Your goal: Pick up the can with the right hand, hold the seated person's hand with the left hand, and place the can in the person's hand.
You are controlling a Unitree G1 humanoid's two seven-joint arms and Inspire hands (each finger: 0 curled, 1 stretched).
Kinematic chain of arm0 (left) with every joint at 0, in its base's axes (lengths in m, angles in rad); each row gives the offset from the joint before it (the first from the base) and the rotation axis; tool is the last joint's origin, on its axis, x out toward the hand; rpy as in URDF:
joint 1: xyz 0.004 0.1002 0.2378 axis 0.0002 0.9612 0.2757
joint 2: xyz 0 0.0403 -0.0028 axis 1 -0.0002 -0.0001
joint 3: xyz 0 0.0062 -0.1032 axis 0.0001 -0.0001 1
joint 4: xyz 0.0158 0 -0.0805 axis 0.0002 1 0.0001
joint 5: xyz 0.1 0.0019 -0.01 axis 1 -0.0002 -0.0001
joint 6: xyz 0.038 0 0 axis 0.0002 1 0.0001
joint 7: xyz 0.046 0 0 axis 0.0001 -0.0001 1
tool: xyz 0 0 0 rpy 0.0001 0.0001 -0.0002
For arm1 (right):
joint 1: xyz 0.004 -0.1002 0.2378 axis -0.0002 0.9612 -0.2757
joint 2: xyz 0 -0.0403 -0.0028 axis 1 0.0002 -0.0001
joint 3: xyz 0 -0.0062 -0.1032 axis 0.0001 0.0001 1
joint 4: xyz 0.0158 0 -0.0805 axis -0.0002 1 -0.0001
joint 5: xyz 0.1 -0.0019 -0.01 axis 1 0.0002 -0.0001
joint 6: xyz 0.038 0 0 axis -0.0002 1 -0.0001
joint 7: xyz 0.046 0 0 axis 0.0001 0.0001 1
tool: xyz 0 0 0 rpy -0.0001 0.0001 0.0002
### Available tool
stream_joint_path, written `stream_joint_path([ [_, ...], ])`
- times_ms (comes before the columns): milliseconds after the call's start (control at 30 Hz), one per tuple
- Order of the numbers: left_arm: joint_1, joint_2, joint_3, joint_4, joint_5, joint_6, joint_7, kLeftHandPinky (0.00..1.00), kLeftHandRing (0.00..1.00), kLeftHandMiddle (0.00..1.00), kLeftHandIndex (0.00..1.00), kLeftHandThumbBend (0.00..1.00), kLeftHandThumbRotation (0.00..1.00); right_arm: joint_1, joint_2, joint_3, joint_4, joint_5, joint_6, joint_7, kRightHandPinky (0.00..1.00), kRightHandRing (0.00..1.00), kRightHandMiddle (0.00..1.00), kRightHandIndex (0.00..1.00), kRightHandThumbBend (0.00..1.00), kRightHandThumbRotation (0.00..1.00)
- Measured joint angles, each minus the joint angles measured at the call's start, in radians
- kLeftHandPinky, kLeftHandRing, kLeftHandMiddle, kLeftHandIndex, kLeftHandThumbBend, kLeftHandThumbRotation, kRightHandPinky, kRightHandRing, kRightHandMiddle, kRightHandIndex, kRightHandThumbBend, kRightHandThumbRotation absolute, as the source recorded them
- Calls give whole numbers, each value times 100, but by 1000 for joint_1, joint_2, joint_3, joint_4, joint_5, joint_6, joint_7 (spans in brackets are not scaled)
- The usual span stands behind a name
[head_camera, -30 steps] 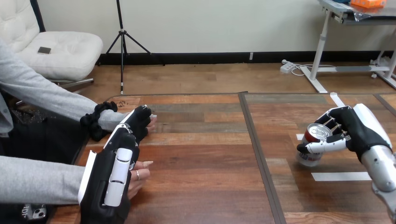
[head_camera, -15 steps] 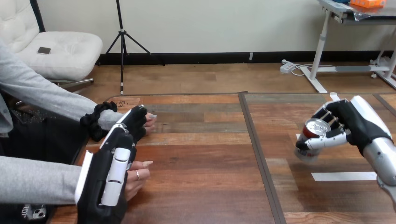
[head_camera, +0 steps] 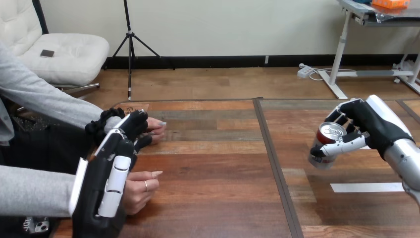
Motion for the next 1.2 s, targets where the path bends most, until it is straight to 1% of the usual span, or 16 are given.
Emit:
stream_joint_path([
  [300,-18,19,27,1,3,-4,-1,80,90,86,79,65,77,0,-7,0,-47,1,-1,19,21,27,34,40,91,0],
  [467,-29,39,49,-1,49,-3,20,72,87,83,77,68,75,0,-8,-1,-72,2,-5,23,21,27,34,40,92,0],
  [567,-34,56,62,-2,88,-3,33,67,84,82,76,72,75,0,-8,-1,-84,2,-11,23,21,27,34,40,92,0],
  [667,-37,78,75,-4,127,-3,40,63,82,81,75,75,74,0,-8,-1,-93,2,-16,23,22,27,34,40,92,0],
  [767,-39,105,89,-8,169,-3,42,60,80,80,75,76,73,0,-8,0,-102,2,-20,23,20,25,32,40,93,0],
  [833,-41,125,98,-9,192,-3,42,59,78,80,76,81,70,0,-8,0,-107,2,-22,23,20,25,32,40,93,0],
  [867,-42,135,101,-9,198,-2,42,59,78,80,76,81,70,0,-8,0,-109,2,-23,23,20,25,32,40,93,0],
  [1033,-48,191,121,-14,232,4,37,58,77,80,76,92,65,0,-8,0,-118,2,-27,25,20,26,32,40,93,0],
  [1133,-53,225,133,-17,237,6,33,59,78,80,76,97,63,0,-8,0,-121,2,-29,28,21,27,33,40,93,0],
  [1200,-58,245,142,-18,237,6,33,59,79,81,77,98,62,0,-8,0,-122,3,-30,29,22,27,33,40,93,0],
])
